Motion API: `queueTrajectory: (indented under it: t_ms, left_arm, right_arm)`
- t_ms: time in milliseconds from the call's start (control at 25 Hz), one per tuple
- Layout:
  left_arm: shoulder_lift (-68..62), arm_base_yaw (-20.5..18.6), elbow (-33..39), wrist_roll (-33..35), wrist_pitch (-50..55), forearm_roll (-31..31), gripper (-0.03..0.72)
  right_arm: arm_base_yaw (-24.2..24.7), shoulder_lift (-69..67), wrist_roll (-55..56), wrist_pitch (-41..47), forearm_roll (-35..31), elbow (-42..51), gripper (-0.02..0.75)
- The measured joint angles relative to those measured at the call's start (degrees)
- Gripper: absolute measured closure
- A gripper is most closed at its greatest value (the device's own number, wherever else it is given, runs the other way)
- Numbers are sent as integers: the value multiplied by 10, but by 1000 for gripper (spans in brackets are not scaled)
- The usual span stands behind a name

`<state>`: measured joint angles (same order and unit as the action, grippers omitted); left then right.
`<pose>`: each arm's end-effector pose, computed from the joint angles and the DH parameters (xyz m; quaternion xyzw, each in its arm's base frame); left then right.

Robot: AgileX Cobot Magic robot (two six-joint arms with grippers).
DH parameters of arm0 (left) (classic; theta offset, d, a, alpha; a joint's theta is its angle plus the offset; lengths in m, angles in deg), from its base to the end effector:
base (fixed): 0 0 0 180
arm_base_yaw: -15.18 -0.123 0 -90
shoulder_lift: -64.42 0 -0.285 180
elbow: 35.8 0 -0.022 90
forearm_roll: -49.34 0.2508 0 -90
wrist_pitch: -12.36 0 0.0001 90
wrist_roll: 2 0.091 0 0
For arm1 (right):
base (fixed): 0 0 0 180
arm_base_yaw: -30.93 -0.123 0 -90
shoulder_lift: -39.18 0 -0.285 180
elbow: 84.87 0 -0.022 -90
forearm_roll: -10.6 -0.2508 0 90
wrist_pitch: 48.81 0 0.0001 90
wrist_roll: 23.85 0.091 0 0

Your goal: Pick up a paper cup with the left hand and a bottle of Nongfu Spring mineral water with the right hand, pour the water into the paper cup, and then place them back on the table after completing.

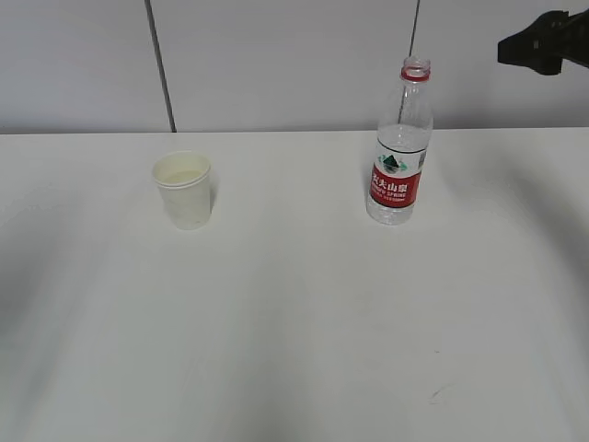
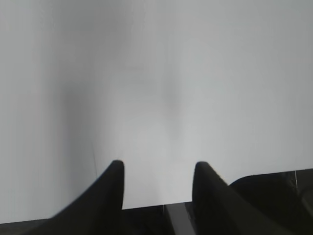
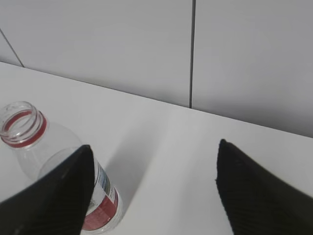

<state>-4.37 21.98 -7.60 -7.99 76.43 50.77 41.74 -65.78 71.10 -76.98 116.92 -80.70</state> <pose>0.1769 -0.0190 0.2939 0.0105 0.9862 -0.0064 0.1648 0.3904 -0.0327 0.2992 -0.1395 0.8293 0.0893 0.5338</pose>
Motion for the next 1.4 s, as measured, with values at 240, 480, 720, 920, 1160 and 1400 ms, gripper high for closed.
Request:
queueTrajectory:
  t_ms: [240,480,720,920,1160,1400]
  left_arm:
    - [176,0,68,0,-10,0,398]
    - [342,0,124,1,-15,0,398]
    - [474,0,171,1,-14,0,398]
    - [553,0,186,3,-13,0,398]
    - [610,0,187,5,-10,1,398]
    - [612,0,187,5,-10,0,398]
  right_arm:
    - [0,0,41,0,0,0,164]
    - [0,0,49,0,0,0,164]
    - [0,0,50,0,0,0,164]
    - [0,0,50,0,0,0,164]
    - [0,0,52,0,0,0,164]
    - [0,0,59,3,0,0,164]
